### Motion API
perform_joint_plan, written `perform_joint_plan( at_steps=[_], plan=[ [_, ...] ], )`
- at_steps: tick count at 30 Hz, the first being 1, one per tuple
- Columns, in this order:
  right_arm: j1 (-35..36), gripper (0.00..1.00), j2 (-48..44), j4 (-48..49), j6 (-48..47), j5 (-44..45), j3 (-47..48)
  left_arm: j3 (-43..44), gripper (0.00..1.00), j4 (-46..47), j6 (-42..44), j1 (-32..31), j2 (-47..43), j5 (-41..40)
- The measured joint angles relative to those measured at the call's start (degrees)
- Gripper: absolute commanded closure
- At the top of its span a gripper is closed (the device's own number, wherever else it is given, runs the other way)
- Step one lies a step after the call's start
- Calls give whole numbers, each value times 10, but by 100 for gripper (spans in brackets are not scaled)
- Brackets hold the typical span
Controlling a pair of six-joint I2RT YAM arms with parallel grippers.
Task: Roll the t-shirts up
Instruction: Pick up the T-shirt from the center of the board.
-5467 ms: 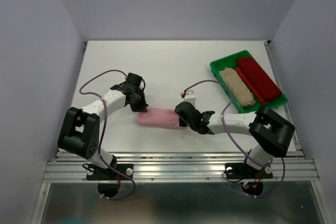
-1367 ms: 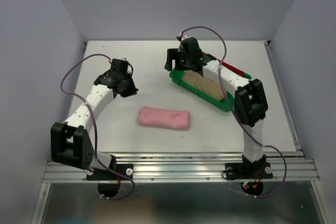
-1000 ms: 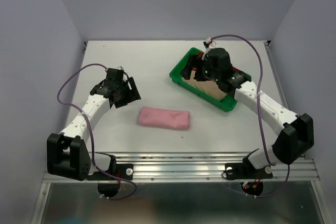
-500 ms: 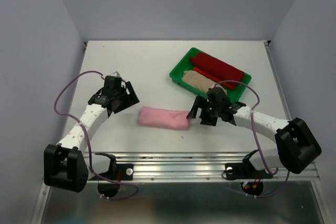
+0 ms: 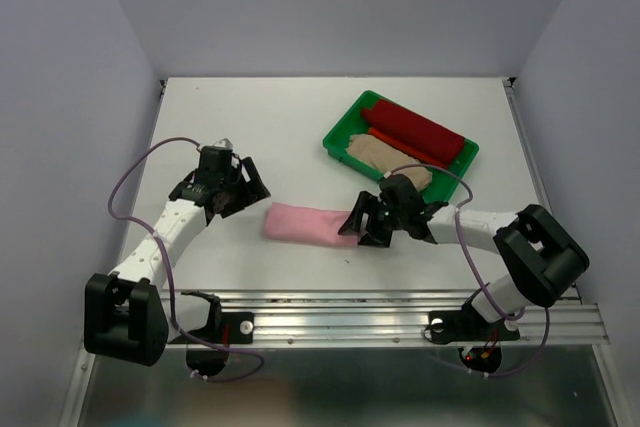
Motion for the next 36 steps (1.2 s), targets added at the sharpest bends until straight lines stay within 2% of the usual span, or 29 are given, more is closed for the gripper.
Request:
perform_joint_plan(
  at_steps=[6,13,16,24,27,30,31,32,33,36],
  plan=[
    [2,25,16,42,24,-3,-10,0,15,6,0,0,0,4],
    [7,12,12,41,28,25,-6,0,15,7,0,3,0,6],
    [12,10,0,22,21,57,-1,0,15,8,0,3,0,6],
    [14,13,9,3,0,90,20,0,15,16,-2,3,8,11],
    [16,19,35,15,-6,85,38,0,16,16,-2,3,11,11],
    [16,32,53,30,-10,76,45,0,16,16,-5,4,14,11],
    [17,40,58,34,-11,73,46,-2,16,16,-9,4,15,11],
    [17,43,61,37,-13,72,46,-3,16,16,-9,4,16,10],
    [17,53,64,39,-14,71,46,-5,16,16,-12,5,16,10],
    [18,65,73,41,-16,72,45,-10,16,16,-15,7,16,10]
  ],
)
